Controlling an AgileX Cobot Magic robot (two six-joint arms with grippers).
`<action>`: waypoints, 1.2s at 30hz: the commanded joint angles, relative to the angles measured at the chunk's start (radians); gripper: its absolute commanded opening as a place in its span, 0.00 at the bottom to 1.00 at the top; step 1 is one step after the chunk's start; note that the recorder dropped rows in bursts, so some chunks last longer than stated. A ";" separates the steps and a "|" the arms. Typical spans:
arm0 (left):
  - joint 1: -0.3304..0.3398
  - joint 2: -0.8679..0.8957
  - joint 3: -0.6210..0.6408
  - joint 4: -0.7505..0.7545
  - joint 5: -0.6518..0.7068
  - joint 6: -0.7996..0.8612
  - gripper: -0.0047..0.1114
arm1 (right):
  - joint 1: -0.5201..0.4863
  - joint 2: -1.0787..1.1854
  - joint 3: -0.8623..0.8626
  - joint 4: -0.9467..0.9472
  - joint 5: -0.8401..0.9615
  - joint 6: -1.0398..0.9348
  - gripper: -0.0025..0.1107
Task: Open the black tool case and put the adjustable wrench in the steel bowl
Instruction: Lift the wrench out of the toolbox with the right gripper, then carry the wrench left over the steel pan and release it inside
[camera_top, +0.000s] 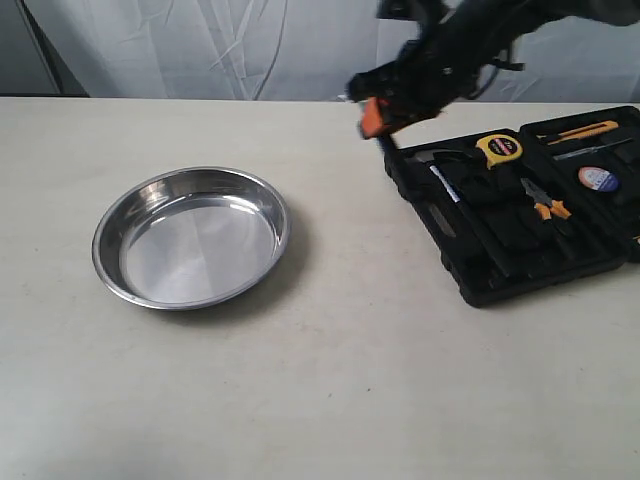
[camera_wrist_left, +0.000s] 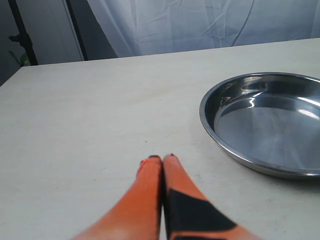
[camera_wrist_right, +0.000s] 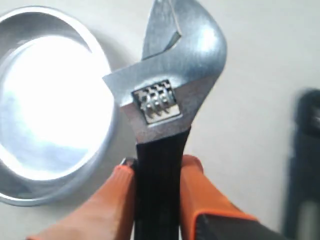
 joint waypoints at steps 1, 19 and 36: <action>0.004 -0.003 -0.003 0.000 -0.010 -0.002 0.04 | 0.196 0.095 -0.116 0.028 -0.015 -0.030 0.01; 0.004 -0.003 -0.003 0.000 -0.010 -0.002 0.04 | 0.368 0.479 -0.603 -0.102 0.103 0.075 0.01; 0.004 -0.003 -0.003 0.000 -0.011 -0.002 0.04 | 0.368 0.521 -0.603 -0.106 0.030 0.090 0.01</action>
